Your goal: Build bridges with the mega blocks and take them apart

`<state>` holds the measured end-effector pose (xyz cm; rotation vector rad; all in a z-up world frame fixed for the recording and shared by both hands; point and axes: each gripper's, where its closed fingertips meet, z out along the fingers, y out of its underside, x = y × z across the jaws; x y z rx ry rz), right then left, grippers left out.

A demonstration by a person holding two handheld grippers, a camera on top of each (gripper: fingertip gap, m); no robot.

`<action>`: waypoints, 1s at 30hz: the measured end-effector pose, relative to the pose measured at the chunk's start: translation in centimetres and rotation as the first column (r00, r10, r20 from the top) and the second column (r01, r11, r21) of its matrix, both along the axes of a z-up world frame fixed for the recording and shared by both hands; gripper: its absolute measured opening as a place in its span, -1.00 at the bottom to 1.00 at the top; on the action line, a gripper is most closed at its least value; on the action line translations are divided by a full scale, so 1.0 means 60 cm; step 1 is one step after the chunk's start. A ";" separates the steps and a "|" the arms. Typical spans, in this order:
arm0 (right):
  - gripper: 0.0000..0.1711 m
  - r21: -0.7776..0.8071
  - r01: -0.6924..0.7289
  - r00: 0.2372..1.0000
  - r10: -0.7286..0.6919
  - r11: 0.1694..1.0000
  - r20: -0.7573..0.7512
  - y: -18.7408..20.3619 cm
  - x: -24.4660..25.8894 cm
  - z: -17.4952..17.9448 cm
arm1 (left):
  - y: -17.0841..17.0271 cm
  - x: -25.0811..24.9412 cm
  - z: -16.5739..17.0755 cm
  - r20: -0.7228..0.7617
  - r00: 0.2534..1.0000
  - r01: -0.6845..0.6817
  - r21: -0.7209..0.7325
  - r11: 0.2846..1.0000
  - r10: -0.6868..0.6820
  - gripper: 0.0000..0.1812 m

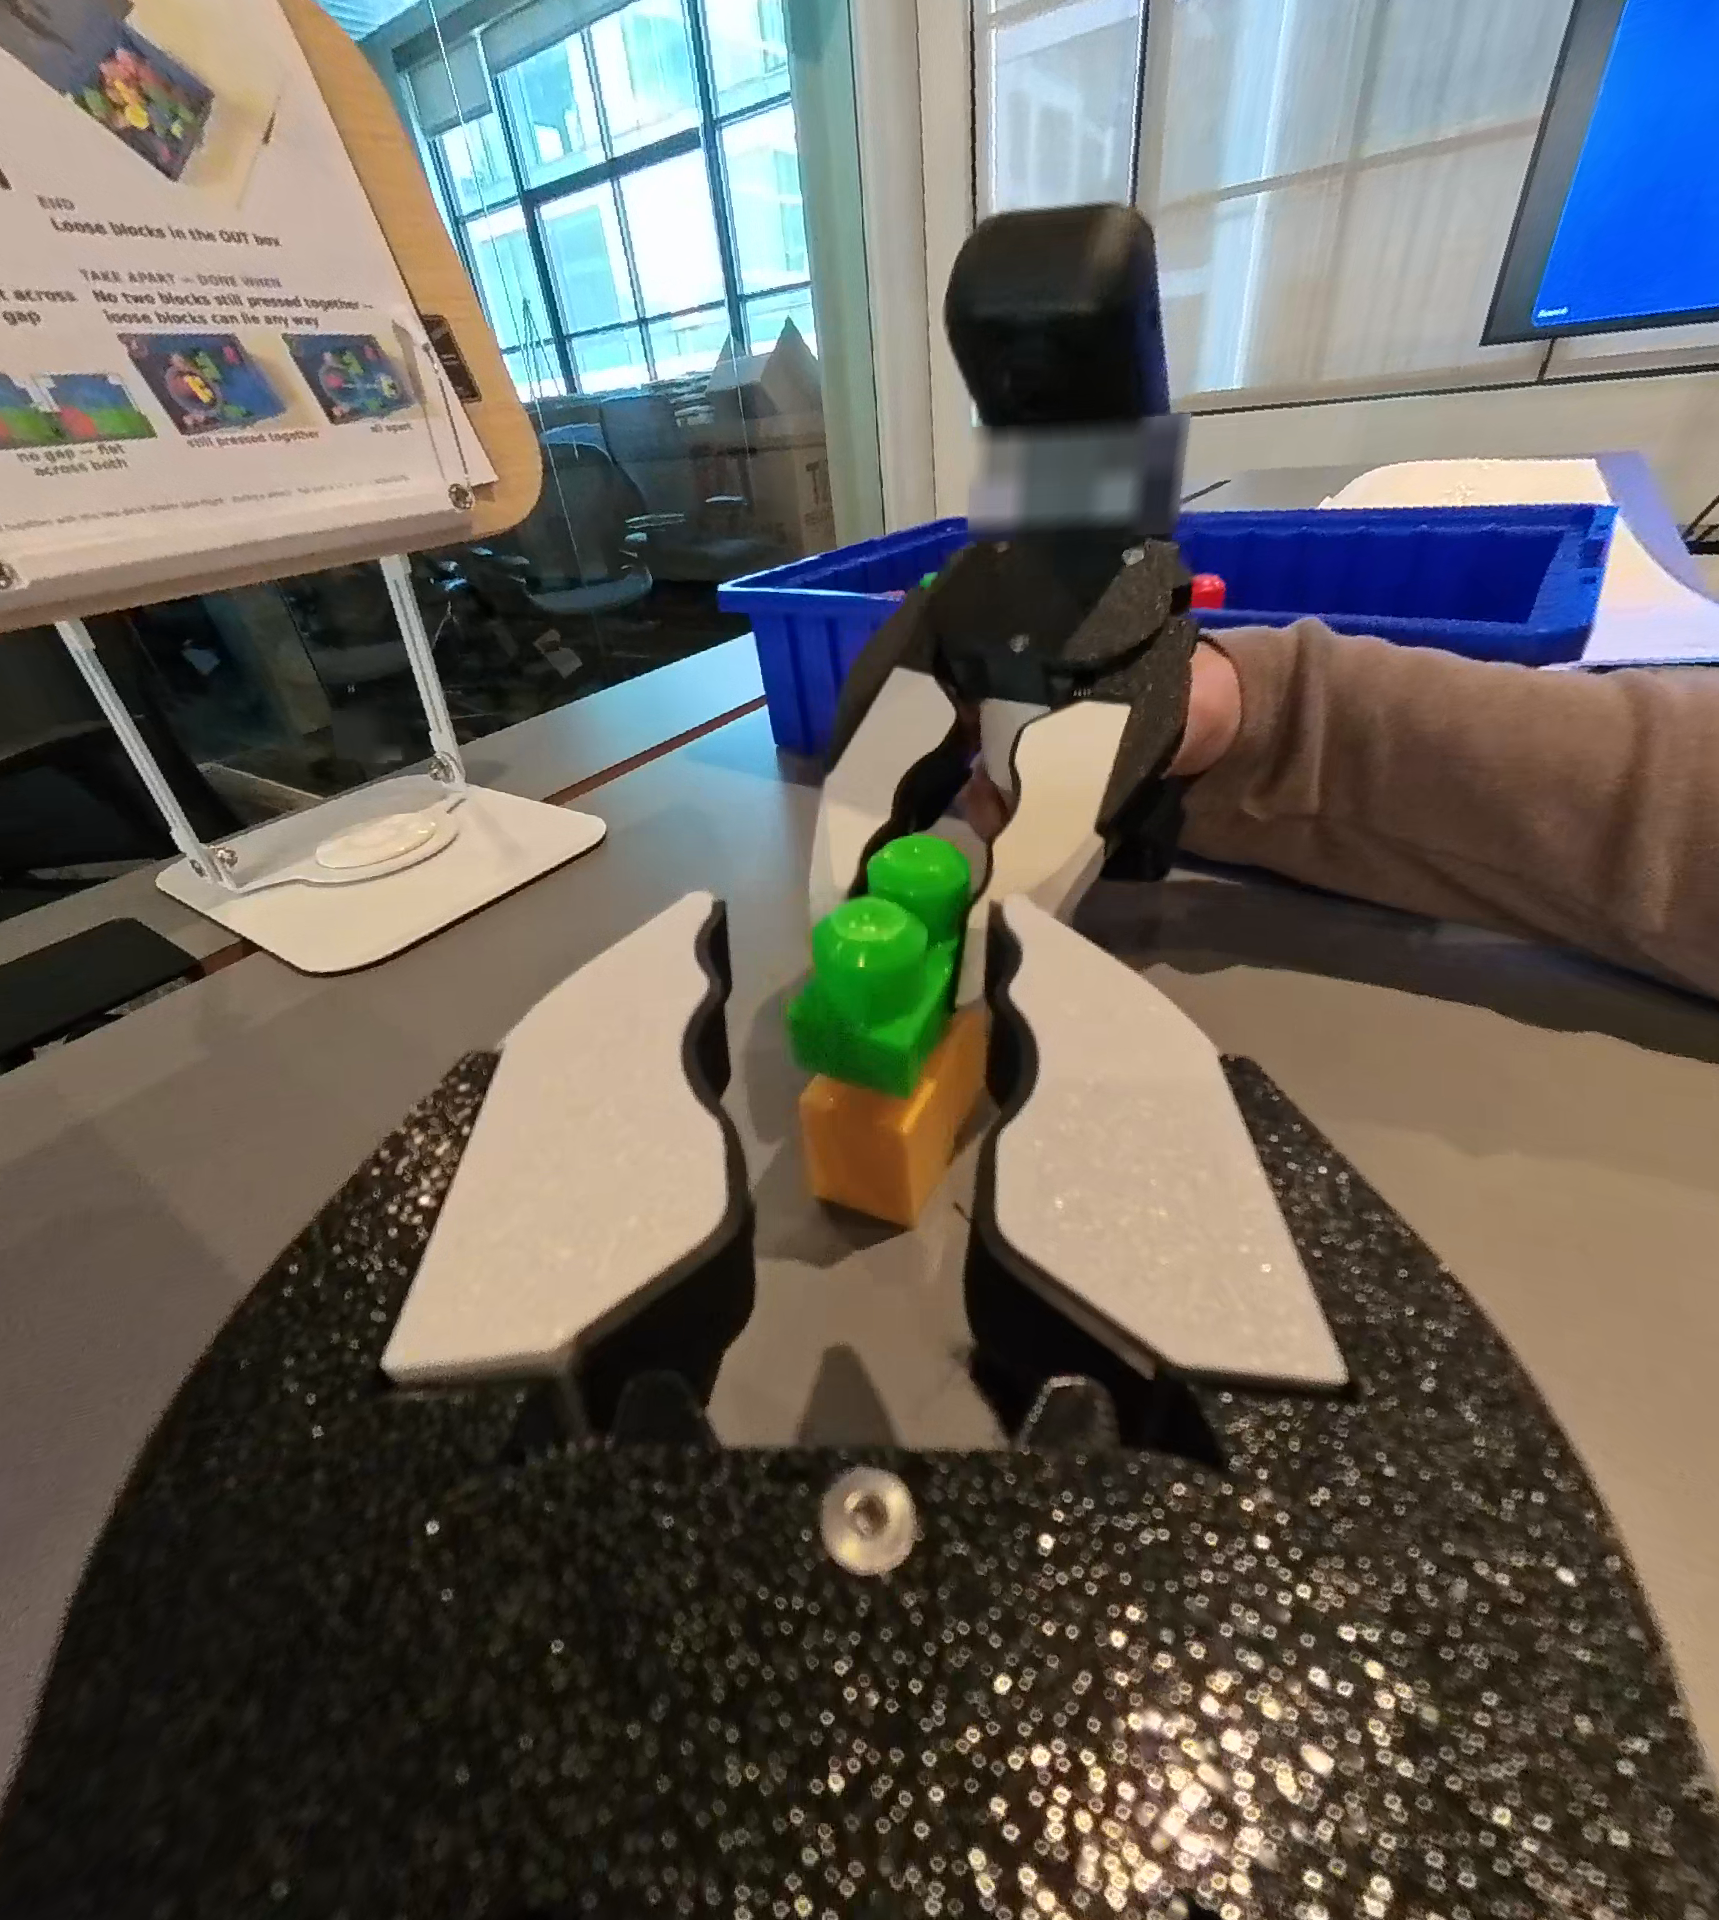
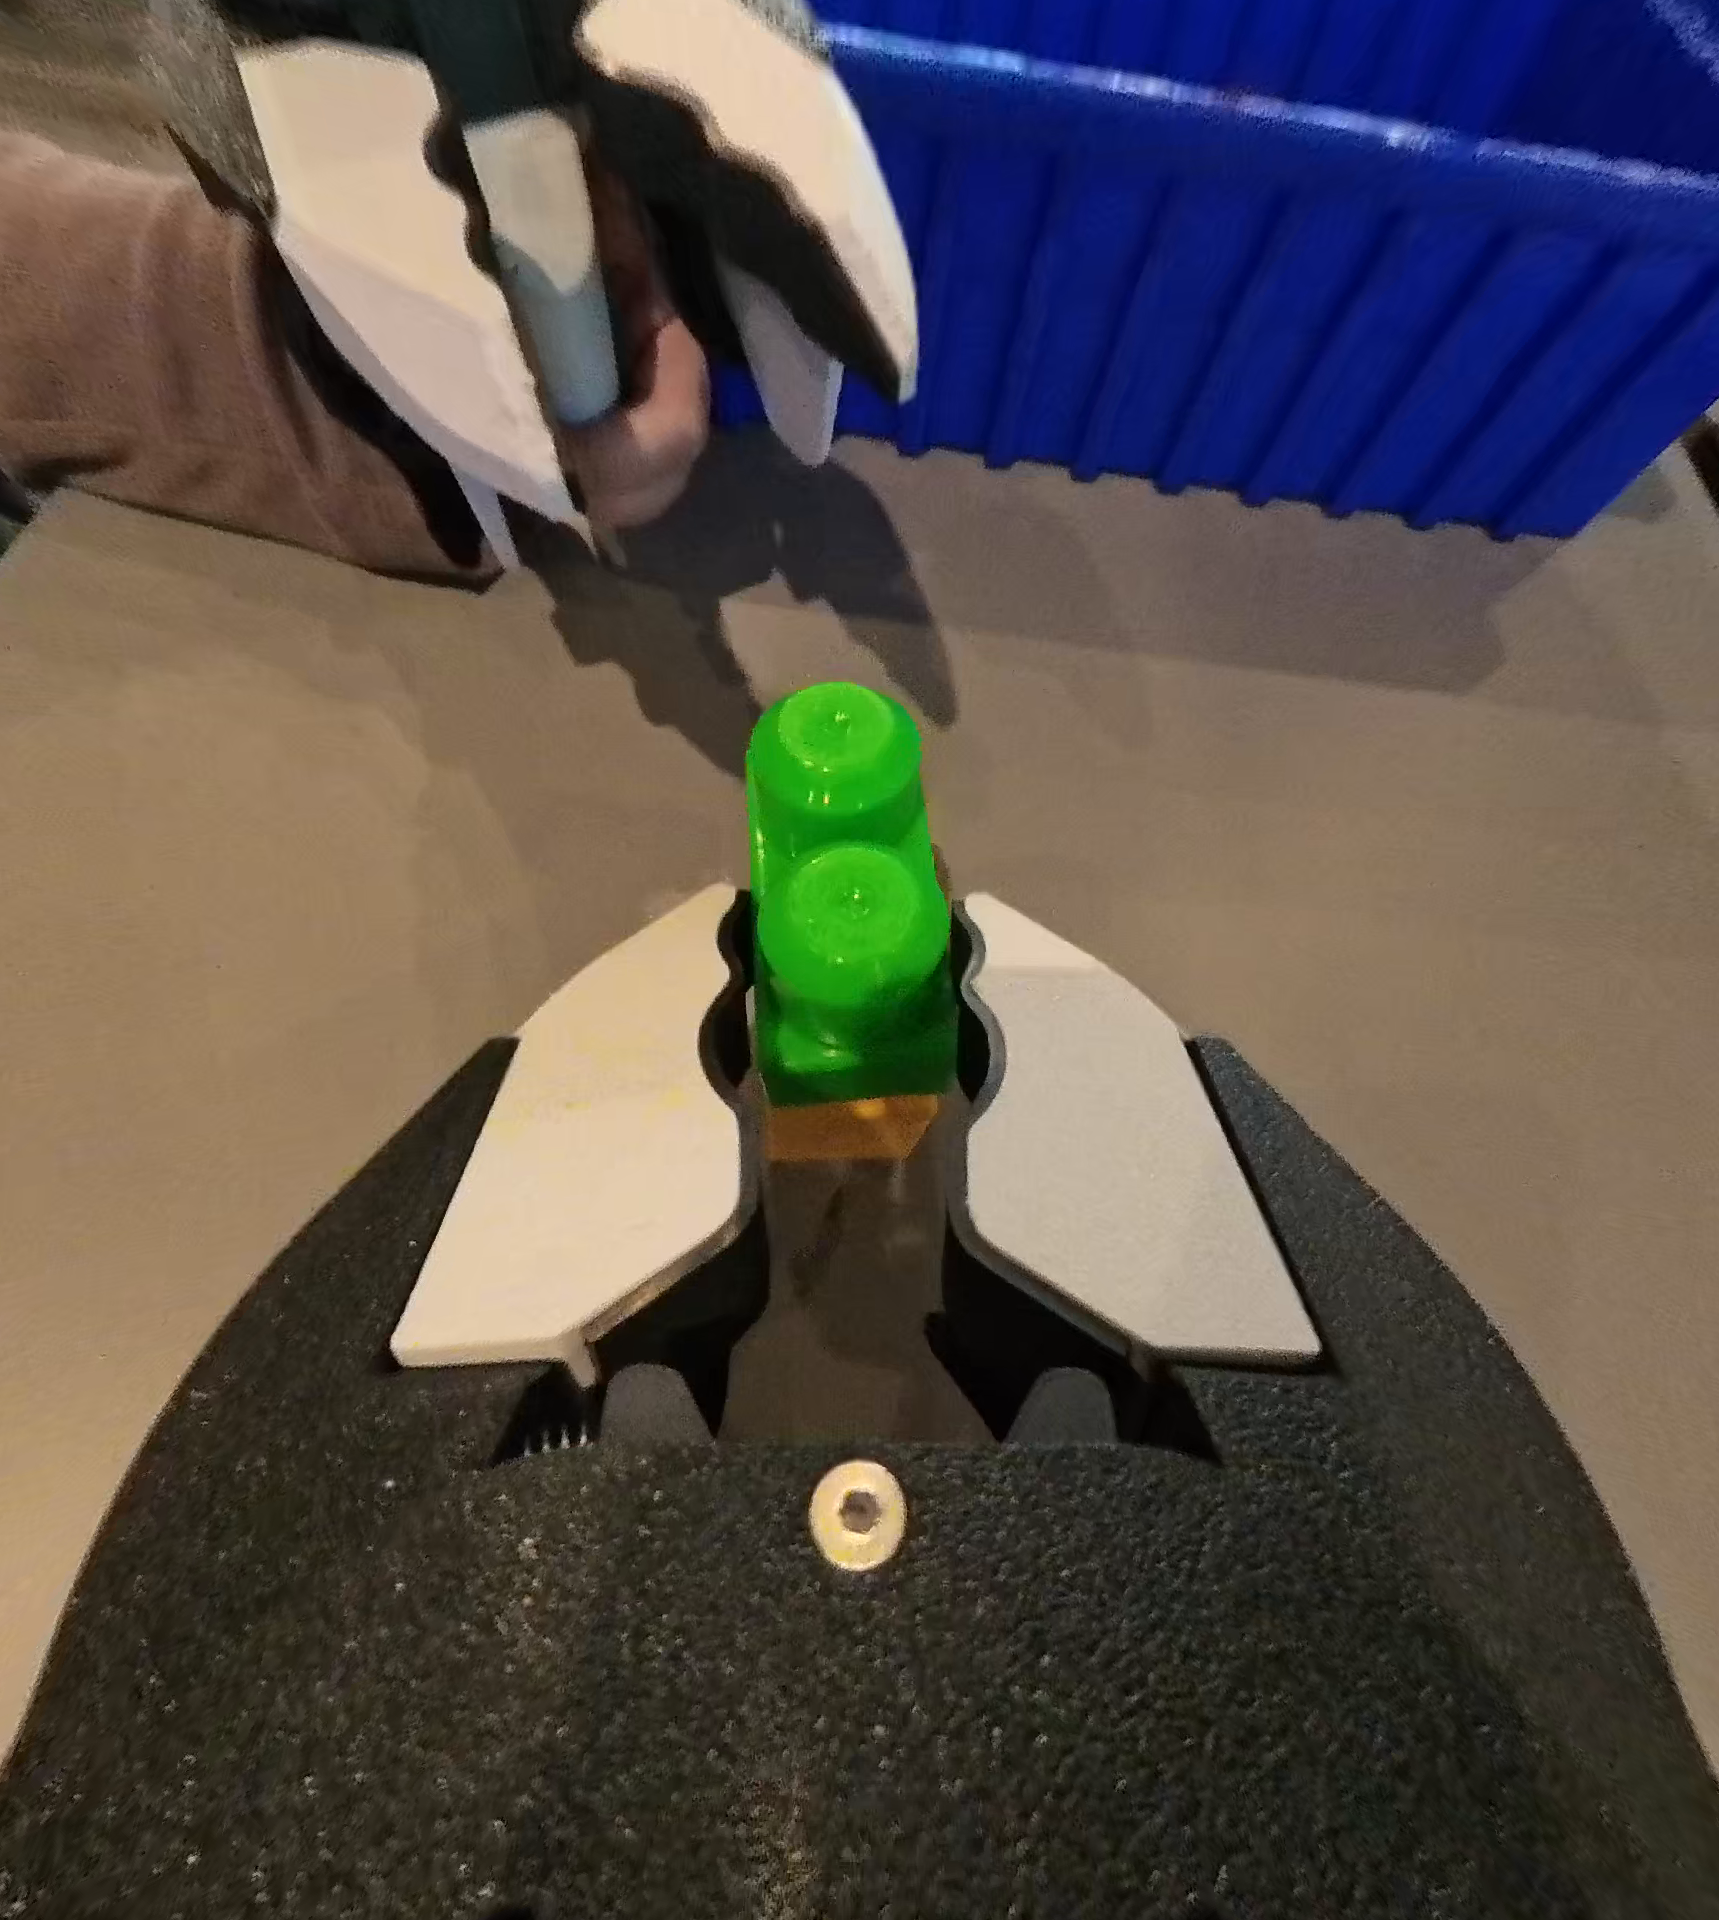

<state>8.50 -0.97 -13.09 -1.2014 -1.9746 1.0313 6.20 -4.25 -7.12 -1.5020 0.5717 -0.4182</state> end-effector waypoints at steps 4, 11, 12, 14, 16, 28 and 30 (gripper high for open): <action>-0.58 -0.001 0.007 1.000 -0.007 1.000 0.014 0.002 -0.001 -0.005 | 0.006 -0.005 -0.004 -0.001 1.000 -0.020 -0.018 1.000 0.020 -0.53; -0.57 0.072 0.033 0.999 -0.036 0.997 0.040 0.002 0.005 -0.003 | 0.019 0.001 -0.016 -0.016 1.000 -0.017 -0.062 0.998 0.016 -0.45; -0.57 0.053 0.035 0.999 -0.036 0.998 0.024 0.000 0.006 0.004 | 0.020 -0.002 -0.014 -0.015 1.000 -0.027 -0.055 0.998 0.026 -0.45; -0.57 -0.016 0.037 0.999 -0.037 0.999 -0.021 -0.003 0.004 0.020 | 0.019 -0.006 -0.009 -0.001 0.999 -0.036 -0.046 0.998 0.036 -0.46; -0.53 -0.057 0.032 0.998 -0.035 0.998 -0.056 -0.004 0.003 0.032 | 0.018 -0.009 -0.008 0.017 0.999 -0.036 -0.049 0.998 0.037 -0.47; -0.69 -0.077 0.041 0.999 -0.043 0.996 -0.018 -0.011 -0.007 0.030 | 0.015 -0.003 -0.015 0.013 1.000 -0.021 -0.067 0.998 0.022 -0.47; -0.69 -0.098 0.053 0.999 -0.053 0.994 0.001 -0.010 -0.008 0.029 | 0.015 -0.004 -0.015 0.017 1.000 -0.022 -0.069 0.997 0.023 -0.48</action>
